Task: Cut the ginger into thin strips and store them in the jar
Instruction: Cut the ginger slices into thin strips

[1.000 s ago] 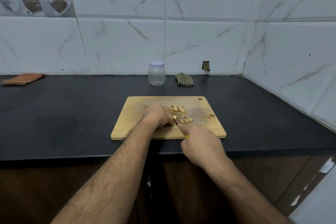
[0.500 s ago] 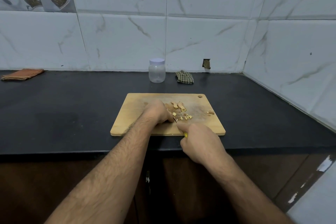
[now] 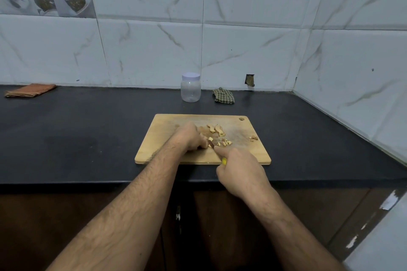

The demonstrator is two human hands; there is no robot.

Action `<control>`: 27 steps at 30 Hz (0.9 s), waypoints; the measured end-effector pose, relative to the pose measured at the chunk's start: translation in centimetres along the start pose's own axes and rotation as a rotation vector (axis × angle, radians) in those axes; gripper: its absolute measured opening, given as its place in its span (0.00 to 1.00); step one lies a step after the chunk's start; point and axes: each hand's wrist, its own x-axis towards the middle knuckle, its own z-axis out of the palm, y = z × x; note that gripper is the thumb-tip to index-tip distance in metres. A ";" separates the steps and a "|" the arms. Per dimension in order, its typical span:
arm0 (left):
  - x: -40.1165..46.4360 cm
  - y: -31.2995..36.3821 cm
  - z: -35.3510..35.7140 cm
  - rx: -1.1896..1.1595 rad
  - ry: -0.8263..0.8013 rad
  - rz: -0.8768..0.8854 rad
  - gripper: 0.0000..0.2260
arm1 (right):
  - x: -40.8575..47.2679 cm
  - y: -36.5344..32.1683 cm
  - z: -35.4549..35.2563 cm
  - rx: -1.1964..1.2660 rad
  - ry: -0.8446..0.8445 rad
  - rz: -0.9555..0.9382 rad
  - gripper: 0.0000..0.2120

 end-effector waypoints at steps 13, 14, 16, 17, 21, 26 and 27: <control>0.2 -1.1 -0.2 0.001 0.287 0.048 0.07 | 0.2 0.2 1.1 -0.026 0.005 -0.025 0.27; 0.3 -0.8 -0.1 0.005 0.288 0.072 0.07 | 0.2 0.3 1.1 -0.035 0.008 -0.019 0.27; 0.6 -0.1 0.2 0.017 0.278 0.118 0.05 | 0.4 0.6 0.7 -0.046 0.012 0.014 0.27; 0.7 0.2 0.4 0.036 0.266 0.140 0.05 | 0.5 0.9 0.5 -0.046 0.019 0.034 0.27; 1.2 0.8 1.0 0.174 0.216 0.194 0.09 | 0.4 1.1 0.0 -0.011 0.048 0.048 0.27; 1.4 0.8 1.1 0.291 0.187 0.226 0.09 | 0.0 0.6 0.4 0.019 -0.011 -0.033 0.25; 1.3 0.9 1.0 0.303 0.187 0.234 0.09 | 0.0 0.6 0.4 0.015 -0.014 -0.030 0.25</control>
